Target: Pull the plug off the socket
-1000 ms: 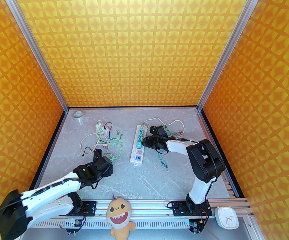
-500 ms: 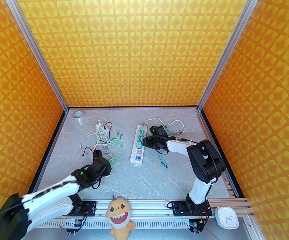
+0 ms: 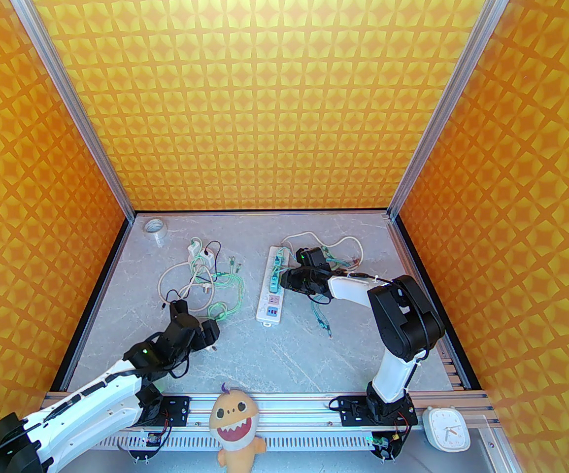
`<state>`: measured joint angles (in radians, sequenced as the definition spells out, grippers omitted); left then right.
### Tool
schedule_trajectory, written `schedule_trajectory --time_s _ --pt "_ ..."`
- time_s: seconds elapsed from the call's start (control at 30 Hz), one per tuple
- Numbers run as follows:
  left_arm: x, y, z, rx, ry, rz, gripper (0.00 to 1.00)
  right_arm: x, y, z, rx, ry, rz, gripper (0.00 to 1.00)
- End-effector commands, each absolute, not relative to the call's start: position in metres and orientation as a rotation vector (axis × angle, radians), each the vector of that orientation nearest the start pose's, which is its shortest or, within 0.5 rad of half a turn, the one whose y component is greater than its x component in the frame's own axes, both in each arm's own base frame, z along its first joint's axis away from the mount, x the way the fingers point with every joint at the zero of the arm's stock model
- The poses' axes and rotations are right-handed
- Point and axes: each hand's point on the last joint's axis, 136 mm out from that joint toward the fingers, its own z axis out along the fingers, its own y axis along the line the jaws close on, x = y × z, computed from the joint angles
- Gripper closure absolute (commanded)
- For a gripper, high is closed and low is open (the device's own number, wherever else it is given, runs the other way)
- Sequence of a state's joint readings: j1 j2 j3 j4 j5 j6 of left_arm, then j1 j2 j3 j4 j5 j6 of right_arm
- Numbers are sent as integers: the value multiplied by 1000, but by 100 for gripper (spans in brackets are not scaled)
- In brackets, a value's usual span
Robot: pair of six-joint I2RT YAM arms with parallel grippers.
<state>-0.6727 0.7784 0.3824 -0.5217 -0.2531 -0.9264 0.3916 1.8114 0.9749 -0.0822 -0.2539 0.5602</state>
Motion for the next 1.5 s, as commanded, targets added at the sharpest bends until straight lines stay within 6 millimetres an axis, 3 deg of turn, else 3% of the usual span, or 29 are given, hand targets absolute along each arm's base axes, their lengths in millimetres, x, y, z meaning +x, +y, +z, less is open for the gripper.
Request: schedule_trajectory --time_s 0.0,0.13,0.3,0.53,0.7,1.07,1.27,1.47 --pt "202 -90 90 -367 2466 -236 1 372 187 17 134 2667 576 53" --pt "216 -100 122 -273 2405 -271 1 372 188 17 132 2667 575 53" --pt "242 -131 161 -180 2301 -402 0 372 188 17 134 2668 575 53" --pt "278 -188 179 -33 2291 -476 13 372 187 16 143 2671 574 53" --pt "297 -243 170 158 2314 -445 29 374 186 23 137 2646 569 54" --pt "332 -327 123 381 2353 -359 34 378 186 27 170 2615 655 56" --pt "349 -348 105 429 2358 -309 34 379 188 28 159 2611 666 56" --pt "360 -351 84 455 2380 -229 40 379 191 31 149 2605 691 56"
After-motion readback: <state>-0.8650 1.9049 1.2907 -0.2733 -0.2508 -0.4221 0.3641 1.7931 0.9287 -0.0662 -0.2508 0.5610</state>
